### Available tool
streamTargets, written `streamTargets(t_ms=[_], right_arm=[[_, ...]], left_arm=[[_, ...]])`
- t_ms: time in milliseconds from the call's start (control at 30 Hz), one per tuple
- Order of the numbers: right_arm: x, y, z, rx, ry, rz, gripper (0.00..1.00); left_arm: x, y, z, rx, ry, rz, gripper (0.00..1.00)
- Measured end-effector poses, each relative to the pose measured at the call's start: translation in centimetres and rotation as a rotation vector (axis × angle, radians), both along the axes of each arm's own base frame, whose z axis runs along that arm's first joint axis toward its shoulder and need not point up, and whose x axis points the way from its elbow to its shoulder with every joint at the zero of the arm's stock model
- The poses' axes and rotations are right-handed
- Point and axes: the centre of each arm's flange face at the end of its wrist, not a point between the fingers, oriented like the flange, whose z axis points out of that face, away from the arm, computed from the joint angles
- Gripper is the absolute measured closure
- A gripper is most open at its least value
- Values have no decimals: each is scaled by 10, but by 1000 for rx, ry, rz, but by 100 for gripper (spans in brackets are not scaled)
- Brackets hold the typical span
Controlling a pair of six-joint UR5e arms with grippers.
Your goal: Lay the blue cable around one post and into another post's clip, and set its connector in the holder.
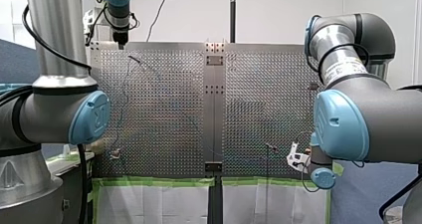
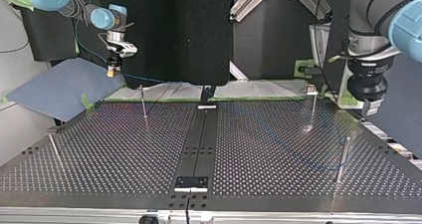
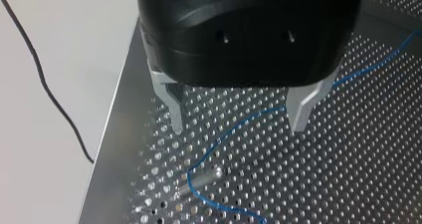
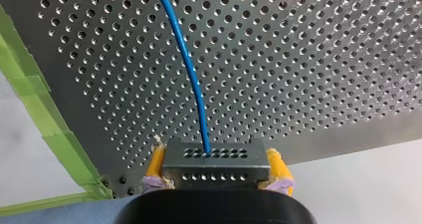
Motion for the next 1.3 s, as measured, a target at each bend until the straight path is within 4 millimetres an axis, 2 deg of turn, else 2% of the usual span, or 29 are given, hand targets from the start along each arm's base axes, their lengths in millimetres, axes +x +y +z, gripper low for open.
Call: streamTargets(t_ms=[367, 1300], right_arm=[[1, 0, 0, 1, 0, 2, 100], [1, 1, 0, 3, 2, 3, 100]], left_arm=[[-3, 3, 1, 18, 0, 45, 0], [-1, 2, 2, 20, -18, 33, 0]])
